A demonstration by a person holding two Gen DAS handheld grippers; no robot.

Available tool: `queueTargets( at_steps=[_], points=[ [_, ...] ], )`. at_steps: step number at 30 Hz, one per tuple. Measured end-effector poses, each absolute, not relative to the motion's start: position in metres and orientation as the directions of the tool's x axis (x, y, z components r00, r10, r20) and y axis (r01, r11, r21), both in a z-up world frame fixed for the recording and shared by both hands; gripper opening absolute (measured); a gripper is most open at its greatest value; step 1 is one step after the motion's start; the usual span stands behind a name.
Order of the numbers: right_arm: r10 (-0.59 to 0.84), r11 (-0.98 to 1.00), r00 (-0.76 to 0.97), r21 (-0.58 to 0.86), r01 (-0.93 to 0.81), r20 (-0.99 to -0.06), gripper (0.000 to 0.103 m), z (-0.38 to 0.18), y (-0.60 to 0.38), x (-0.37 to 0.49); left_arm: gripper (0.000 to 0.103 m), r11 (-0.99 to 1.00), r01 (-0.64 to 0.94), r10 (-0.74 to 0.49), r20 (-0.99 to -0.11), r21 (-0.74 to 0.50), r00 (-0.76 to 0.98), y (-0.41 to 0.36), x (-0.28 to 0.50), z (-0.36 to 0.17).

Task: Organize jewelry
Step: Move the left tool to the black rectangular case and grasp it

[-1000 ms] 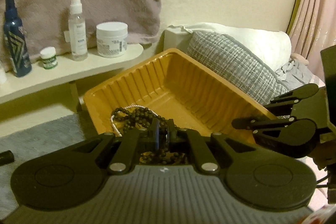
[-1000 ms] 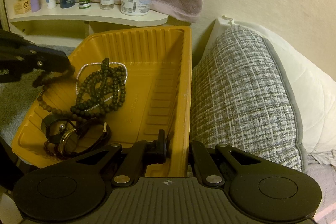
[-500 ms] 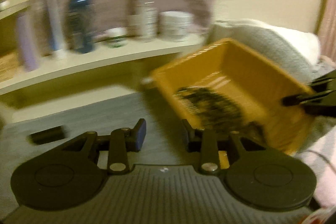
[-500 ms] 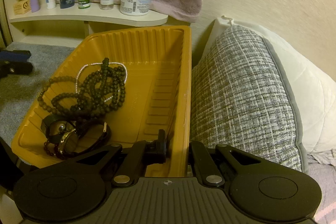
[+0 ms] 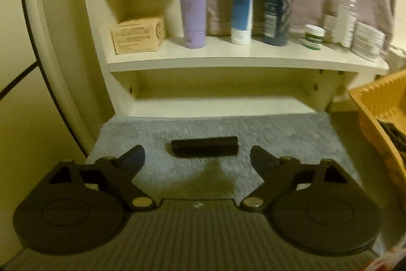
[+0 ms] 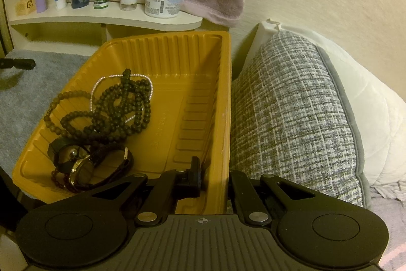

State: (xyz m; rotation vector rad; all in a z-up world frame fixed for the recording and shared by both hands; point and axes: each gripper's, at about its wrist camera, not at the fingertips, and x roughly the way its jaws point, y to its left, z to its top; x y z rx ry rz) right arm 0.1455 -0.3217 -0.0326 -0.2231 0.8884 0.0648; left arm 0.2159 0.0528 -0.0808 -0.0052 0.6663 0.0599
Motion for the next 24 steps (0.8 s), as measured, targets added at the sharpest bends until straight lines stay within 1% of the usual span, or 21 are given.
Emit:
queueTargets(
  at_steps=[2,4,11,12,13,15,16,17,19,24],
  points=[
    [-0.037,0.975,0.629,-0.165,-0.147,-0.777,0.005,-0.033,-0.322,0.146,0.091,0.998,-0.065,0.05,-0.609,-0.003,0.792,0.051,0.223,-0.086],
    [-0.038,0.975,0.627,-0.165,-0.146,-0.778,0.005,-0.034,-0.322,0.147,0.095,0.997,-0.077,0.053,-0.608,-0.013,0.792,0.05,0.229,-0.09],
    [-0.036,0.976,0.622,-0.16,-0.145,-0.782,0.005,-0.035,-0.324,0.148,0.094,0.994,-0.108,0.074,-0.619,-0.018,0.782,0.045,0.248,-0.108],
    [-0.035,0.977,0.623,-0.159,-0.145,-0.782,0.005,-0.034,-0.325,0.148,0.092,0.994,-0.109,0.075,-0.627,-0.016,0.776,0.045,0.251,-0.11],
    [-0.034,0.977,0.623,-0.158,-0.145,-0.781,0.005,-0.035,-0.325,0.148,0.087,0.993,-0.115,0.082,-0.632,-0.011,0.77,0.045,0.253,-0.113],
    [-0.031,0.977,0.626,-0.156,-0.145,-0.779,0.005,-0.035,-0.325,0.147,0.083,0.993,-0.12,0.089,-0.638,-0.006,0.765,0.046,0.256,-0.116],
    [-0.03,0.978,0.627,-0.154,-0.144,-0.779,0.005,-0.036,-0.326,0.147,0.077,0.993,-0.116,0.083,-0.639,-0.009,0.764,0.047,0.255,-0.117],
    [-0.027,0.979,0.627,-0.149,-0.142,-0.779,0.005,-0.036,-0.326,0.146,0.073,0.994,-0.111,0.08,-0.641,-0.008,0.763,0.047,0.255,-0.118],
    [-0.021,0.982,0.626,-0.134,-0.133,-0.78,0.005,-0.037,-0.328,0.145,0.073,0.994,-0.114,0.089,-0.637,0.002,0.766,0.046,0.253,-0.117],
    [-0.006,0.989,0.628,-0.098,-0.112,-0.778,0.005,-0.04,-0.334,0.144,0.073,0.995,-0.101,0.068,-0.629,-0.017,0.774,0.046,0.241,-0.109]
  ],
)
